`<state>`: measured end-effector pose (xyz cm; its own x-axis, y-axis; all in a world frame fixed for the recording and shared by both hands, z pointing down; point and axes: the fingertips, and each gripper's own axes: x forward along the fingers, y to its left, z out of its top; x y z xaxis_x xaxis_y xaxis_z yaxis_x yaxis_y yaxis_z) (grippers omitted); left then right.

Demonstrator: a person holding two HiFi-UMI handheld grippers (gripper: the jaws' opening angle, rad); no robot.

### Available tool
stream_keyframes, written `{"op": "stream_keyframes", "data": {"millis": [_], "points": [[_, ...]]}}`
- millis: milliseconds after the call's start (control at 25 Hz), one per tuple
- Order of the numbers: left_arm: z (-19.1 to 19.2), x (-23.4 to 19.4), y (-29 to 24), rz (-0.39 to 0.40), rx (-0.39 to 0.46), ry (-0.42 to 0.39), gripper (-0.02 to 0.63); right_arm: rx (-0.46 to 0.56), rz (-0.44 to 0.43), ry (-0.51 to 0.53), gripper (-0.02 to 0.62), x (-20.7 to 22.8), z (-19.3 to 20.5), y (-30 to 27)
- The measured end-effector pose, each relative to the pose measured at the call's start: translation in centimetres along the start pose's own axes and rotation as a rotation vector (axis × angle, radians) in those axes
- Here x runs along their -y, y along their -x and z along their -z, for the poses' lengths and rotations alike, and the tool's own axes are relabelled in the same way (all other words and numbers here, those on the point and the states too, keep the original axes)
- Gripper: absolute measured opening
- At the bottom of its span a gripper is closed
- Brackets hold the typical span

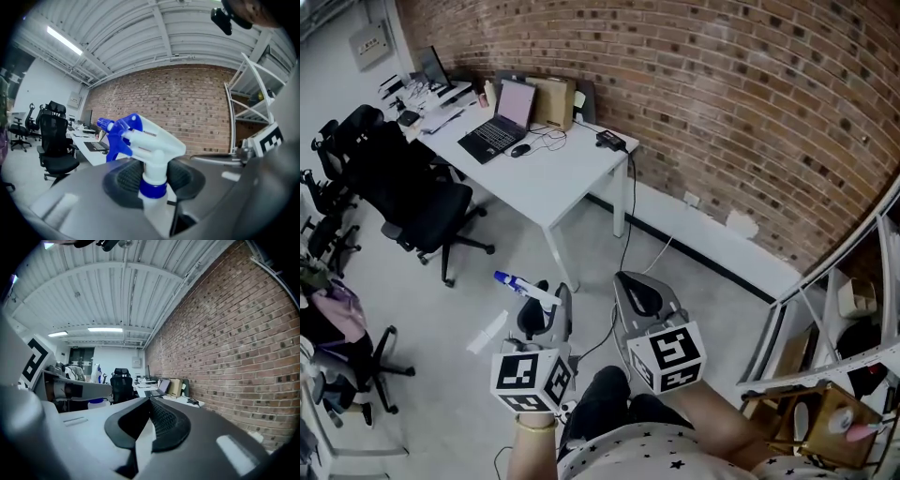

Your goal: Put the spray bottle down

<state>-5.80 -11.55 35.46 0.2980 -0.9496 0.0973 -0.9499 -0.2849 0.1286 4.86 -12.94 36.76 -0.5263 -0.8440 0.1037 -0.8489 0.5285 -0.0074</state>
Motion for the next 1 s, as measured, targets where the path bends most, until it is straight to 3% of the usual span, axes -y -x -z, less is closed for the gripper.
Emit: {"op": "stream_keyframes", "data": {"millis": [360, 1000], "points": [[-0.2, -5.1, -7.6, -0.077, 0.017, 0.016, 0.126, -0.006, -0.040, 0.012, -0.002, 2.9, 0.3, -8.9], [-3.1, -19.5, -26.9, -0.109, 0.024, 0.018, 0.126, 0.001, -0.054, 0.025, -0.002, 8.0, -2.5, -32.8]]}}
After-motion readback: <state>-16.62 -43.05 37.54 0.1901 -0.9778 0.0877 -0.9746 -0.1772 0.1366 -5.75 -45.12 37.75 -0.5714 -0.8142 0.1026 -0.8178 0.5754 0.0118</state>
